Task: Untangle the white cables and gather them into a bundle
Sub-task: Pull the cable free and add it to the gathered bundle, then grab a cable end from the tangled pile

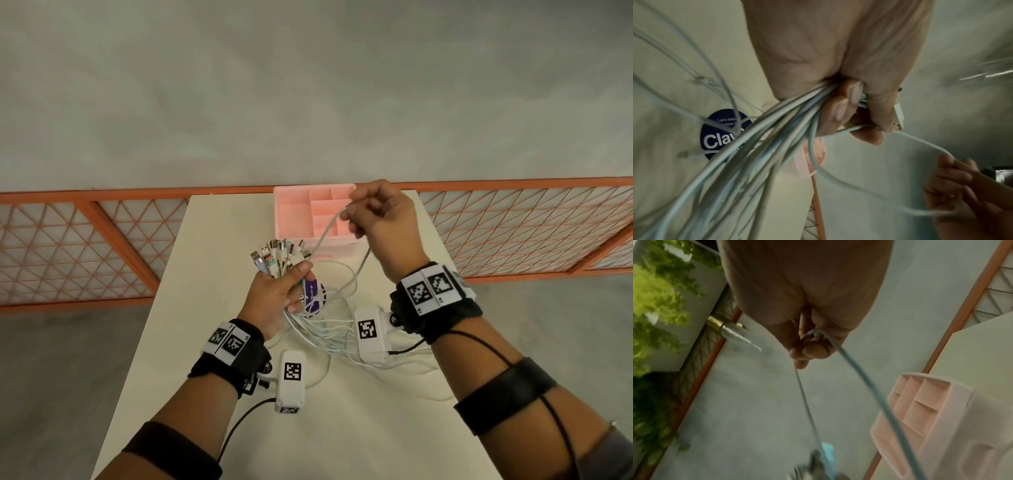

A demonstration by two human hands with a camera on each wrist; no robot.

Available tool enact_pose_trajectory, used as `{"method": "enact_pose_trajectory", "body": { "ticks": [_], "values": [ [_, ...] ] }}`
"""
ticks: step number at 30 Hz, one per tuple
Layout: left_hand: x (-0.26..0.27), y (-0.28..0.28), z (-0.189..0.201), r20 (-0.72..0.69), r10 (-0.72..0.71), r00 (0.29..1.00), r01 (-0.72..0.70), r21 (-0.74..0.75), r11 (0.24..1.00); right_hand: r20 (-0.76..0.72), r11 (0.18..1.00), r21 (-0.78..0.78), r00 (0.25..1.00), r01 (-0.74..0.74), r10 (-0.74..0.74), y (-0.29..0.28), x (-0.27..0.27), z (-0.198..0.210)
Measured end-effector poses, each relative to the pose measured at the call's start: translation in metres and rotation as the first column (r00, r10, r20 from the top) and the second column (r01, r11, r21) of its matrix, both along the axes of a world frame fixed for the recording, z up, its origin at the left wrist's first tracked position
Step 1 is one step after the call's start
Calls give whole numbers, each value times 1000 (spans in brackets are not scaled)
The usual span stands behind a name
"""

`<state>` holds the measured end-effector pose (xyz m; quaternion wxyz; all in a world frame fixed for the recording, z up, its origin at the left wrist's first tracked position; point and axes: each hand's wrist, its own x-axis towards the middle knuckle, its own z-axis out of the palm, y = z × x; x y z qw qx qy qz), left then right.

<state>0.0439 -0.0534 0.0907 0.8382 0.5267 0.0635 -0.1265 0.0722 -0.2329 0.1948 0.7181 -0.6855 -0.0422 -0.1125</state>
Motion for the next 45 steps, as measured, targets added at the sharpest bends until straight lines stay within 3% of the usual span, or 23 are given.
{"method": "enact_pose_trajectory", "body": {
  "ticks": [3,5,6,8,9,10,11,14,15,17,20,24,25,27,31,34,36,38,40,41,43,44,45],
  "values": [
    [-2,5,-8,-32,4,999,-4,19,1000,57,984,142,992,107,-116,-13,5,7],
    [-3,7,-13,-52,18,998,-16,35,999,19,973,157,984,172,-177,-20,7,-1],
    [-3,8,-16,-64,36,997,-33,49,998,-14,974,84,977,211,-211,-23,7,-8],
    [-3,9,-21,-96,90,991,-82,89,993,-94,929,-315,968,193,-233,-31,10,-28],
    [-3,10,-23,-107,115,988,-103,116,988,-170,825,-558,961,89,-219,-33,9,-35],
    [-3,9,-24,-111,129,985,-112,147,983,-256,665,-745,943,-51,-215,-34,6,-42],
    [-4,7,-25,-110,130,985,-110,177,978,-290,507,-848,935,-152,-205,-32,2,-47],
    [-6,0,-26,-97,105,990,-81,223,971,-146,249,-956,988,-153,47,-13,-14,-55],
    [-6,-1,-26,-94,98,991,-74,226,971,-138,176,-971,981,-161,138,-7,-16,-58],
    [-6,0,-26,-89,81,993,-60,220,974,-206,75,-972,963,-221,177,1,-18,-61],
    [-9,4,-25,-89,56,994,-36,207,978,-179,88,-976,965,-198,190,0,-17,-65],
    [-11,5,-27,-103,37,994,-17,190,982,-153,13,-986,947,-163,284,6,-18,-68],
    [-11,4,-26,-113,42,993,-22,179,984,-178,30,-980,941,-195,289,6,-18,-68],
    [-11,5,-26,-135,56,989,-37,140,989,-202,169,-951,936,-258,289,5,-14,-67],
    [-9,12,-31,-171,75,982,-63,72,995,-156,645,-723,968,-248,198,-6,-3,-54],
    [-10,18,-40,-205,100,974,-87,67,994,-57,844,-537,998,-12,-22,-15,7,-31],
    [-12,23,-49,-232,133,964,-116,84,990,-14,902,-384,975,198,-220,-27,17,-21],
    [-14,28,-57,-259,162,952,-144,87,986,-19,873,-330,922,359,-387,-43,25,-17],
    [-15,30,-60,-277,177,944,-160,85,983,-84,817,-468,904,336,-420,-55,30,-22],
    [-15,29,-61,-280,178,943,-159,89,983,-128,742,-619,899,258,-419,-58,31,-28],
    [-14,26,-58,-265,164,950,-141,104,985,-174,466,-883,889,49,-424,-54,24,-40],
    [-14,23,-56,-250,152,956,-127,114,985,-154,355,-935,908,-6,-390,-46,17,-46],
    [-13,20,-54,-235,140,962,-112,127,986,-115,315,-949,947,-15,-300,-37,10,-51]
  ]
}}
